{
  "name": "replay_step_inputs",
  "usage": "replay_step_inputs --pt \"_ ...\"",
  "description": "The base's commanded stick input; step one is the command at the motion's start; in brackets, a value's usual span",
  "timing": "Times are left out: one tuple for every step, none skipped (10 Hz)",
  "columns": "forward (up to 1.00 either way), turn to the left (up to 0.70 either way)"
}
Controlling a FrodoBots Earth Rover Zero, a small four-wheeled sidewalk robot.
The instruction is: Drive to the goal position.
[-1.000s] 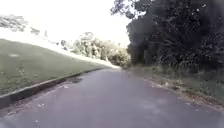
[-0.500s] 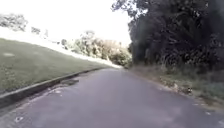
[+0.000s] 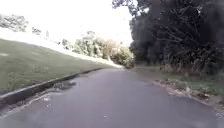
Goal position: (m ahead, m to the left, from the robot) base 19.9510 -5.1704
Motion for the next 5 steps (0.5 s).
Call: replay_step_inputs --pt "1.0 0.0" --pt "1.0 0.0" --pt "1.0 0.0" --pt "1.0 0.0" --pt "1.0 0.0"
